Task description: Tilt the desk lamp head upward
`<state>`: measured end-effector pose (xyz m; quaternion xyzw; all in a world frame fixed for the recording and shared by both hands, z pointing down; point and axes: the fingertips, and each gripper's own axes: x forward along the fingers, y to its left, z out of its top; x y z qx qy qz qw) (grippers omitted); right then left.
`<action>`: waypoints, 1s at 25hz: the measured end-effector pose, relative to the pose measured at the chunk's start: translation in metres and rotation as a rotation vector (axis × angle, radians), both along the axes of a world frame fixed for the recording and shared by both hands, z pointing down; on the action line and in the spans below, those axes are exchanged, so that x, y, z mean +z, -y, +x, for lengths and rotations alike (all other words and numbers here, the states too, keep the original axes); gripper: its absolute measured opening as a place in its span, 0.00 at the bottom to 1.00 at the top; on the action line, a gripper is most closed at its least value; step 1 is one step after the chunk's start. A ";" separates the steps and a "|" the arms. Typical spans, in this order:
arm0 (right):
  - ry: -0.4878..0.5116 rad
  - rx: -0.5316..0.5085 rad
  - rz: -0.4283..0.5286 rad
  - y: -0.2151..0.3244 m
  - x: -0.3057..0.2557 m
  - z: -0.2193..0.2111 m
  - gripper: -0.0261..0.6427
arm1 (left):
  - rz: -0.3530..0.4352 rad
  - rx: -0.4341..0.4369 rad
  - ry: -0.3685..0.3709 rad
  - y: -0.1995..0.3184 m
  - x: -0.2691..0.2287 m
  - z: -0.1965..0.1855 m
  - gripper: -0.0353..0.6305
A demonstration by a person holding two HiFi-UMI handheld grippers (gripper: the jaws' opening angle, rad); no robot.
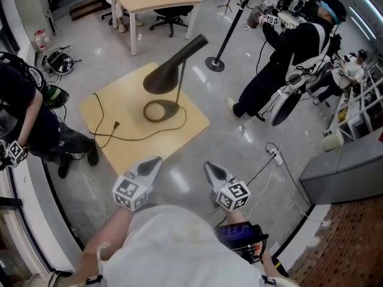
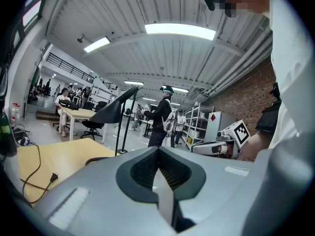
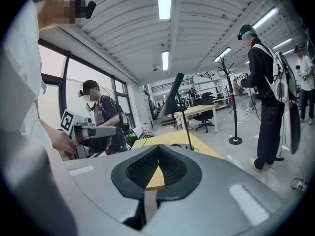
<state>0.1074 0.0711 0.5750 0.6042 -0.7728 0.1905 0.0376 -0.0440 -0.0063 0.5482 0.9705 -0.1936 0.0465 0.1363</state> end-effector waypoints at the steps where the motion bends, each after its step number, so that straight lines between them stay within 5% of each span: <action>1: -0.003 0.003 -0.003 0.004 0.001 0.003 0.06 | -0.002 0.003 -0.002 0.005 0.001 0.002 0.06; 13: -0.024 -0.012 0.025 0.064 -0.010 0.028 0.06 | 0.009 -0.015 0.011 0.054 -0.002 0.013 0.06; 25: -0.057 -0.179 0.041 0.109 -0.010 0.050 0.06 | -0.005 -0.123 0.064 0.080 0.001 0.018 0.06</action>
